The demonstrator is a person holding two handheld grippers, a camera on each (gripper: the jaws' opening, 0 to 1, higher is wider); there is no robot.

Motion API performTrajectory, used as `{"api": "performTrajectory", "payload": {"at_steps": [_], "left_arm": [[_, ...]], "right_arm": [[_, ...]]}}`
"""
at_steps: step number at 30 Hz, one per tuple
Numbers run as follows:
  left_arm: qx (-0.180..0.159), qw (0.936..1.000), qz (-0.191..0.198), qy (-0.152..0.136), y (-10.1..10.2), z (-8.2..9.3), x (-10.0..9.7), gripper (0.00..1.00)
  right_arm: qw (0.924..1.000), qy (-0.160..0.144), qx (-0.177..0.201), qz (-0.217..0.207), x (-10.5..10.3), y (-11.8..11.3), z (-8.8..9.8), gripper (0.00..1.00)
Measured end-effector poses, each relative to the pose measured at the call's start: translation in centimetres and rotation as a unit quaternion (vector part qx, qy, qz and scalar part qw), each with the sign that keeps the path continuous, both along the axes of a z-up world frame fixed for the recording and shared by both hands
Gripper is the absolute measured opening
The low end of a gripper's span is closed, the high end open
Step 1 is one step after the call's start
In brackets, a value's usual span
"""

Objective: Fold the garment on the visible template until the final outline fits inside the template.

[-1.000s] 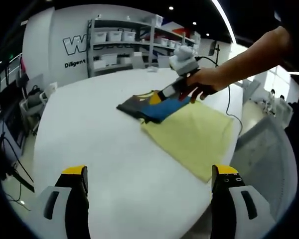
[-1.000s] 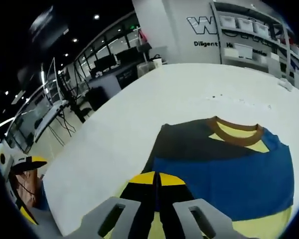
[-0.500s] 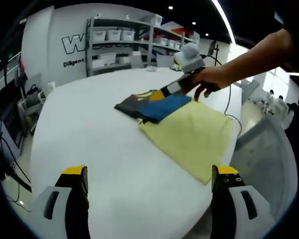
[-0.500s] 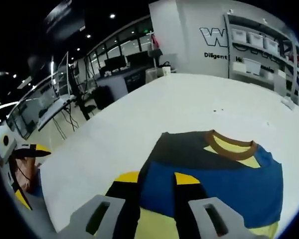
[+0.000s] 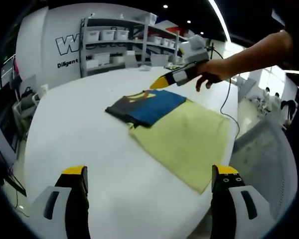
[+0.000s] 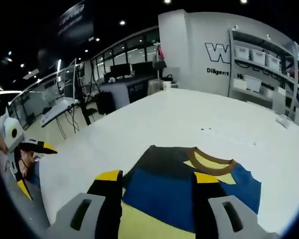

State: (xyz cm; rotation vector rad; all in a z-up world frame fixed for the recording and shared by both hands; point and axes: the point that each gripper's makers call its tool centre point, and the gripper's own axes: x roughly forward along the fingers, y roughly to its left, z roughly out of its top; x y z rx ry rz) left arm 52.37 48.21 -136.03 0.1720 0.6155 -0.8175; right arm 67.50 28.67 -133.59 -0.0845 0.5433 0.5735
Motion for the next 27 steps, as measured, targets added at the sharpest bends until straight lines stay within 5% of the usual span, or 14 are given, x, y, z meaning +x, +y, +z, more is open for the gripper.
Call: {"api": "performTrajectory", "payload": {"at_steps": [17, 27], "left_arm": [[-0.001, 0.9999, -0.012, 0.010, -3.0, -0.1, 1.1, 0.99], [-0.015, 0.9997, 0.008, 0.018, -4.2, 0.2, 3.4, 0.99]], "right_arm": [[0.9994, -0.025, -0.004, -0.023, -1.9, -8.7, 2.4, 0.64], [0.9983, -0.036, -0.004, -0.046, -2.8, -13.7, 3.6, 0.64]]}}
